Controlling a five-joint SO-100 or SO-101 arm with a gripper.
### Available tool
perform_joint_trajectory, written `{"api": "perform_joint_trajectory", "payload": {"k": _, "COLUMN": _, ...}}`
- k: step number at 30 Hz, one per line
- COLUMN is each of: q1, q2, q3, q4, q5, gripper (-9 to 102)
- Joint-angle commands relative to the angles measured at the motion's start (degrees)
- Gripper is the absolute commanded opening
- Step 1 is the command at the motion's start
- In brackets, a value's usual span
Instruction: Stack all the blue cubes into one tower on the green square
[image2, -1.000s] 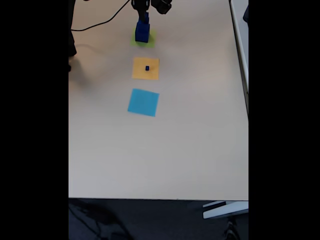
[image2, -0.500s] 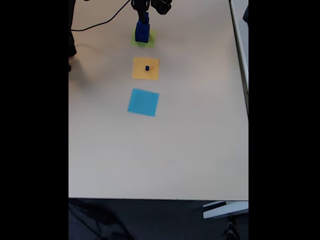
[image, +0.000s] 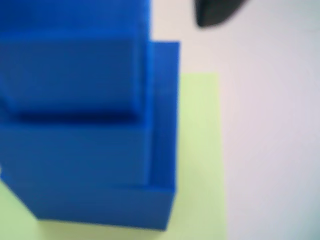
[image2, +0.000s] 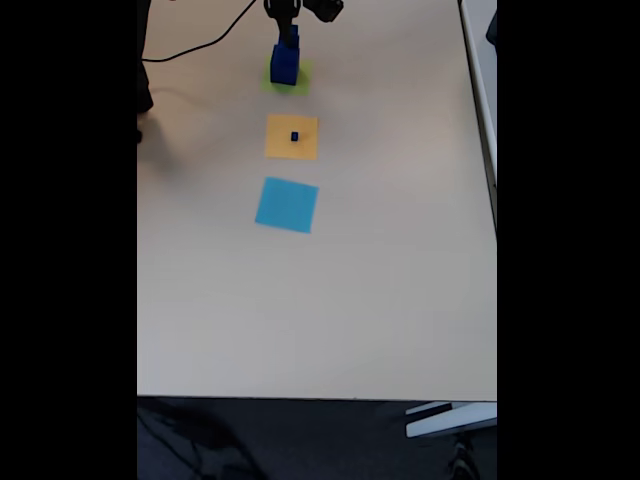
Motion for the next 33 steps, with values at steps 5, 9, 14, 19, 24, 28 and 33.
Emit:
{"api": "perform_joint_trajectory", "payload": {"k": 5, "q1": 1.4, "q2": 1.5, "q3": -3.8, "q4": -0.9, "q5": -1.8, "gripper": 21}}
{"api": "perform_joint_trajectory", "payload": {"k": 9, "q1": 1.4, "q2": 1.5, "q3": -4.0, "q4": -0.9, "q5": -1.9, "gripper": 19}}
{"api": "perform_joint_trajectory", "payload": {"k": 14, "q1": 1.6, "q2": 1.6, "q3": -4.2, "q4": -0.9, "q5": -2.3, "gripper": 19}}
{"api": "perform_joint_trajectory", "payload": {"k": 19, "q1": 1.7, "q2": 1.7, "q3": -5.1, "q4": -0.8, "q5": -2.8, "gripper": 20}}
{"api": "perform_joint_trajectory", "payload": {"k": 24, "q1": 1.8, "q2": 1.7, "q3": -6.2, "q4": -0.9, "q5": -3.5, "gripper": 20}}
{"api": "perform_joint_trajectory", "payload": {"k": 28, "q1": 1.9, "q2": 1.6, "q3": -7.4, "q4": -0.9, "q5": -4.0, "gripper": 19}}
{"api": "perform_joint_trajectory", "payload": {"k": 33, "q1": 2.3, "q2": 1.6, "q3": -7.8, "q4": -1.1, "q5": -5.1, "gripper": 19}}
